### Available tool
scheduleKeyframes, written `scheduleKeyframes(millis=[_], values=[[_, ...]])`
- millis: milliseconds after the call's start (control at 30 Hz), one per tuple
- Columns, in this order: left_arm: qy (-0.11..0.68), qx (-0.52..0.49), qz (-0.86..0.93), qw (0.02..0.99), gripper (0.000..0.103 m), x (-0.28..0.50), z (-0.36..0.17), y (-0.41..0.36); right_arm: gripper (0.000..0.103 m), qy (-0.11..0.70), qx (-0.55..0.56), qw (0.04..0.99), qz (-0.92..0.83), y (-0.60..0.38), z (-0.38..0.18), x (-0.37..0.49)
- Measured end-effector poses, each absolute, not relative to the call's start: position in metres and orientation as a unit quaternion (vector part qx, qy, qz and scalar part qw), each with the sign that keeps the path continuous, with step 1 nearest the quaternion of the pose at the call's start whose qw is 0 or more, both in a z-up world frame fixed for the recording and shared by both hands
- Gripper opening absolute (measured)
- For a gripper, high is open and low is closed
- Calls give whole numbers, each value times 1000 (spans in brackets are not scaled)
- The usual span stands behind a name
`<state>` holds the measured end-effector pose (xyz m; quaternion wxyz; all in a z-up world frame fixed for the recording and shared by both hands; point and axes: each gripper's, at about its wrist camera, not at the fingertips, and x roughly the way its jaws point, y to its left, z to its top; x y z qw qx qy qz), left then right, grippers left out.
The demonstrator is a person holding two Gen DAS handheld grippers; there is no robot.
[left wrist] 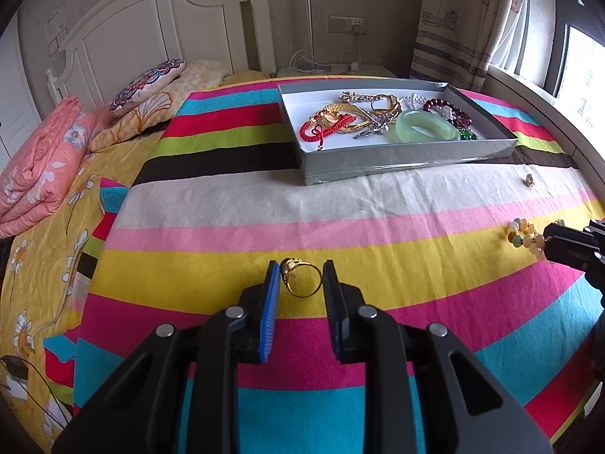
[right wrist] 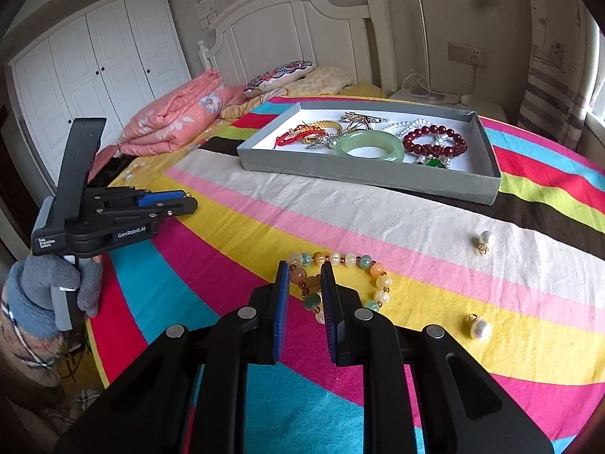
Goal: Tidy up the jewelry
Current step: 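Grasp the gold ring with the left tool while the right tool lifts the bead bracelet, then lower the gold ring and bead bracelet into the white box and open both tools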
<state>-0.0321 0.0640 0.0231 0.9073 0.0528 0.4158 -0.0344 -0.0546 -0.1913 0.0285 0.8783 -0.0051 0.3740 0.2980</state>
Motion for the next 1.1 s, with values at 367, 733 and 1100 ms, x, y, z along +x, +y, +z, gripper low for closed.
scheduleKeyframes(millis=[367,733,1100], values=[[388,60,-48,918,23,-39,50,51,17,332,43,887,320,-201,72,-59],[372,87,-74,921,23,-25,76,25,17,304,23,907,291,-216,107,-32],[381,76,-88,917,23,26,84,2,17,308,10,917,255,-209,121,23]])
